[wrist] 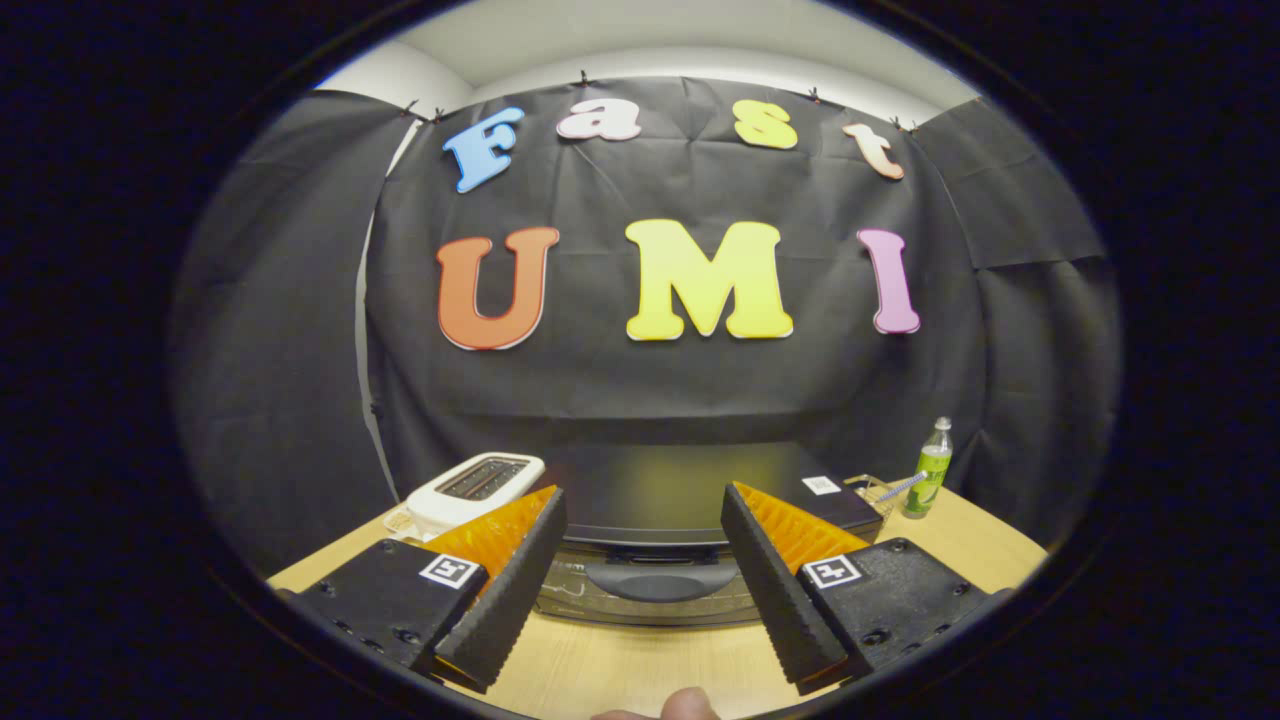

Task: Open the toaster oven, put the food inside, and close the toaster oven door.

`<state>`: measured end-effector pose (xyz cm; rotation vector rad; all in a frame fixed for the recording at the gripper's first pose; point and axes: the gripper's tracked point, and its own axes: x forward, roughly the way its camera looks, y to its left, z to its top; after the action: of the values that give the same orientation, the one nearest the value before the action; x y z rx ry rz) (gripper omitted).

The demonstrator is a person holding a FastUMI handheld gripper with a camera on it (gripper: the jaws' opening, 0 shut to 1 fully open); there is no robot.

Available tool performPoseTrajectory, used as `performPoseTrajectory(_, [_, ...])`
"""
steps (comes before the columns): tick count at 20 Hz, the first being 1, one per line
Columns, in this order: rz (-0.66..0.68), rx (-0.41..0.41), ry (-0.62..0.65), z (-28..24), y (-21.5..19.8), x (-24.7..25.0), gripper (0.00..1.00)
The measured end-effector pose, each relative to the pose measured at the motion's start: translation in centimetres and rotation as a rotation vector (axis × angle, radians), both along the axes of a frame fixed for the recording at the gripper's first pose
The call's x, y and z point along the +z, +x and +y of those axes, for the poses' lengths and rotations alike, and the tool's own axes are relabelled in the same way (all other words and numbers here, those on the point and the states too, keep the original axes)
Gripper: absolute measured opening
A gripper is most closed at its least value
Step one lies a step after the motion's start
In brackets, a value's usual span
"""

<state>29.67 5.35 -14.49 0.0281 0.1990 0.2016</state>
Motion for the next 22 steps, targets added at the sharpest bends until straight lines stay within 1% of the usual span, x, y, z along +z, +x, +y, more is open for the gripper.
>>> performPoseTrajectory(2, [0.023,-0.019,-0.02,-0.1,1.5,-2.1,1.0])
performPoseTrajectory(5, [0.042,-0.033,-0.042,-0.1,2.8,-4.3,1.0])
performPoseTrajectory(8, [0.035,-0.062,-0.059,-0.4,3.9,-5.3,1.0])
performPoseTrajectory(10, [0.043,-0.075,-0.07,-0.4,3.7,-6.0,1.0])
performPoseTrajectory(12, [0.057,-0.084,-0.035,-0.4,3.1,-6.4,1.0])
performPoseTrajectory(16, [0.076,-0.083,-0.053,-0.4,1.8,-6.8,1.0])
performPoseTrajectory(20, [0.093,-0.08,-0.056,-0.8,-1.4,-7.6,1.0])
performPoseTrajectory(22, [0.121,-0.069,-0.034,-1.0,-3.2,-8.7,1.0])
